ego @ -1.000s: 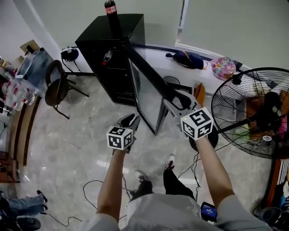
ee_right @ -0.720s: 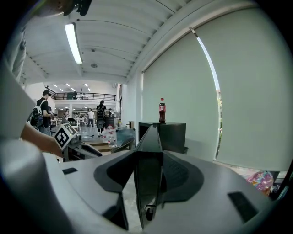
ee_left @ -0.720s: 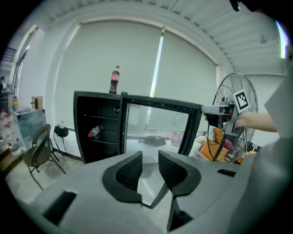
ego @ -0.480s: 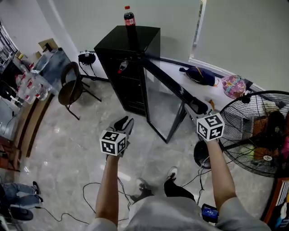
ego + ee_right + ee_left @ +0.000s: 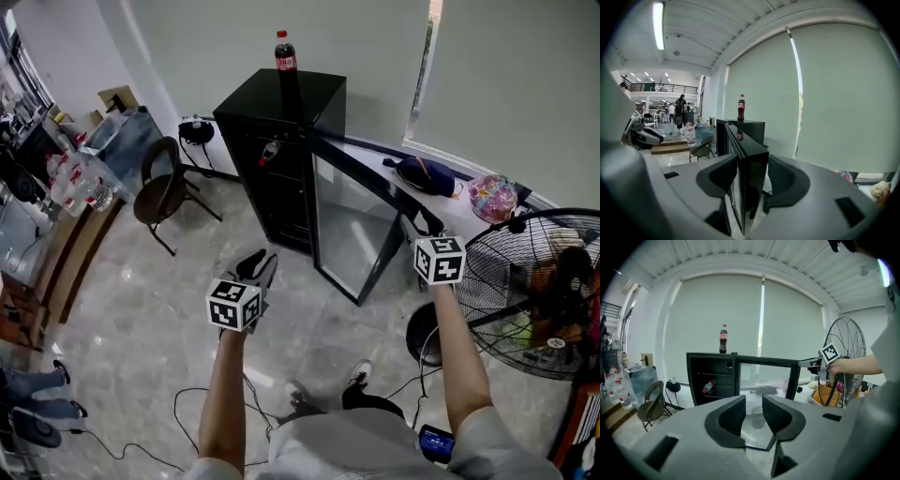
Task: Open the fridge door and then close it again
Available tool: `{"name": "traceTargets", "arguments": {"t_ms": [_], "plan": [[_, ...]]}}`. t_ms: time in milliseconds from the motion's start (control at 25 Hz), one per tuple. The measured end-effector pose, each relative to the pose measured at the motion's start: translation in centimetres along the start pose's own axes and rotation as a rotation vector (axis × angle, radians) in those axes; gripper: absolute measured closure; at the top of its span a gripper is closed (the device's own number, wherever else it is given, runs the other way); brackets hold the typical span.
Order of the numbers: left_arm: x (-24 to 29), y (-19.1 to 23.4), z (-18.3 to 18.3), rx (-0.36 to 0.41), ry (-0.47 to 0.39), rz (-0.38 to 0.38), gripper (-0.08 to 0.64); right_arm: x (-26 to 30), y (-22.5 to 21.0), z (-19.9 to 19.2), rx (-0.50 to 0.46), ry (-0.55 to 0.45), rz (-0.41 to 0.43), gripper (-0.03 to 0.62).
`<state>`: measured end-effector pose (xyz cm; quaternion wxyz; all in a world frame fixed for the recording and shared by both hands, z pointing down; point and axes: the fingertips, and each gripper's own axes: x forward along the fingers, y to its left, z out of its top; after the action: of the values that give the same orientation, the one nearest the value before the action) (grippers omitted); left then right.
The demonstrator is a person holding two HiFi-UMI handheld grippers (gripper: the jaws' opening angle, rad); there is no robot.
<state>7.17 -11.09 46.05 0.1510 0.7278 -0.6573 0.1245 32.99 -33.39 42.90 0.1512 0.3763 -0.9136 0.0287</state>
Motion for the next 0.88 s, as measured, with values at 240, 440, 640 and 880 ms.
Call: {"name": "traceTargets", "arguments": {"t_ms": [240, 440, 640, 880], "plan": [[-0.8, 0.3, 0.3, 0.010, -0.005, 0.004, 0.459, 0.0, -0.7, -0.1, 0.006, 0.001, -0.013, 0.397], [-2.1, 1.1, 1.6, 0.042, -0.019, 0.010, 0.457, -1.6, 0.0, 2.9, -0.049, -0.088, -0.038, 0.397], [-4.1, 2.1, 4.5, 0.091, -0.060, 0.037, 0.457, -3.9, 3.4, 7.0, -0.140, -0.177, 0.009, 0.391], [-7.5, 2.9, 8.7, 0.146, -0.137, 0.081, 0.457, -5.5, 7.3, 9.0, -0.133, -0.209, 0.107, 0.389]]}}
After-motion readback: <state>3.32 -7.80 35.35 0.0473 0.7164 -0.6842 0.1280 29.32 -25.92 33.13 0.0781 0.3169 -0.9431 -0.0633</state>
